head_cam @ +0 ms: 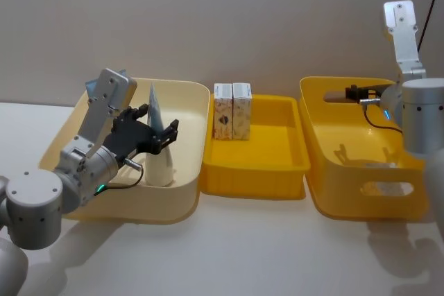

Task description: Bimanual collaborative sorting of washing and personal care products

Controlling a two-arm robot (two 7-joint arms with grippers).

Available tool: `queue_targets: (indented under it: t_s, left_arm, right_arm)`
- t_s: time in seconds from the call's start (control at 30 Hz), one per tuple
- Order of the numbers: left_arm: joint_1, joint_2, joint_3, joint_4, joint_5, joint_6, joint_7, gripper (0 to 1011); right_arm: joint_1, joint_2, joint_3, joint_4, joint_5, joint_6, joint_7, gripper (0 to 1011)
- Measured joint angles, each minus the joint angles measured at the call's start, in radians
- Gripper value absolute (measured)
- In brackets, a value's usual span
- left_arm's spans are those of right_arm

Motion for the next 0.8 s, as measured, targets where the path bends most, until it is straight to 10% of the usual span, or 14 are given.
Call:
queue_targets:
  t_s: [0.5, 0.8]
  left_arm:
    - [-0.007, -0.002, 0.000, 0.009, 0.003, -0.003, -0.002, 311]
    - [-0.008, -0.003, 0.000, 0.011, 0.004, -0.004, -0.002, 246]
  right_arm:
    - [0.000, 0.000, 0.000, 0.000, 0.000, 0.000, 0.000, 1001]
    - [0.000, 0.000, 0.000, 0.000, 0.000, 0.000, 0.000, 1001]
